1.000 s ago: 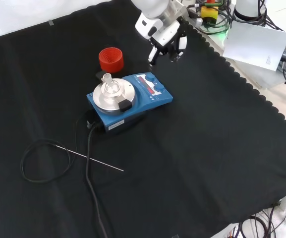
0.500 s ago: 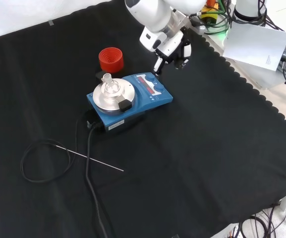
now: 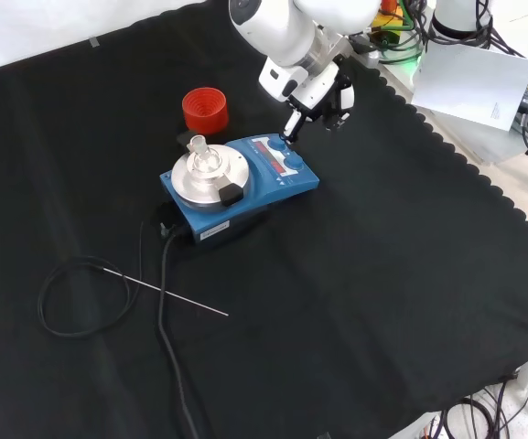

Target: Turn on the heater.

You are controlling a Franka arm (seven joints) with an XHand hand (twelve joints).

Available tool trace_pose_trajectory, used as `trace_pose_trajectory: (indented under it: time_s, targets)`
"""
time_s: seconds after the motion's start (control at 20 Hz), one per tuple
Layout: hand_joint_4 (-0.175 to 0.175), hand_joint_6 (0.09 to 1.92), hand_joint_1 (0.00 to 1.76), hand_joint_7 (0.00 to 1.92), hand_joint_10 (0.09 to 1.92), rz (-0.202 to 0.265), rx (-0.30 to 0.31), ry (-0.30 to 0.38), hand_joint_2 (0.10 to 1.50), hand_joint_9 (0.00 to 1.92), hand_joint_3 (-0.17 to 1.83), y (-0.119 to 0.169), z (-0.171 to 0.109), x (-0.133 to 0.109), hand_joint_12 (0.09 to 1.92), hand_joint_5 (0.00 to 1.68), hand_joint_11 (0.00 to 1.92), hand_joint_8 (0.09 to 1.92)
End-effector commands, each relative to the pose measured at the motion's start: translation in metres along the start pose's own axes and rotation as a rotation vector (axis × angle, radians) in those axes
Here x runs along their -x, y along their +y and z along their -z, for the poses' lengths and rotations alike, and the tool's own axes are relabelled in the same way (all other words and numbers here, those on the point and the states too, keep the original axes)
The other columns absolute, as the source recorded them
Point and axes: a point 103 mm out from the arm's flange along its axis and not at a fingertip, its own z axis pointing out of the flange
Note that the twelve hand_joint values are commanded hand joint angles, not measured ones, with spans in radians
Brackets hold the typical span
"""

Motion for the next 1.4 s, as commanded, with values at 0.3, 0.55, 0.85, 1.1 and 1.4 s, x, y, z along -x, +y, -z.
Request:
trace_pose_trajectory:
  time_s: [0.3,0.55,0.85,1.1,1.4]
  targets:
    - [-0.073,0.78,1.39,1.57,1.19,-0.007,-0.019,0.007,0.69,1.67,1.00,0.007,-0.010,0.007,1.33,0.28,1.53,1.23]
    - [-0.072,0.77,1.39,1.58,1.20,-0.010,-0.018,0.006,0.68,1.67,1.01,0.007,-0.011,0.006,1.34,0.28,1.52,1.24]
    - [-0.071,0.76,1.39,1.57,1.20,-0.011,-0.009,0.006,0.68,1.67,1.01,0.009,-0.013,0.006,1.34,0.28,1.52,1.24]
    - [-0.071,0.76,1.39,1.57,1.20,-0.010,-0.011,0.009,0.68,1.66,1.02,0.010,-0.014,0.006,1.34,0.28,1.52,1.24]
    - [-0.070,0.75,1.39,1.57,1.20,-0.007,-0.023,0.014,0.68,1.66,1.02,0.013,-0.018,0.007,1.34,0.28,1.52,1.24]
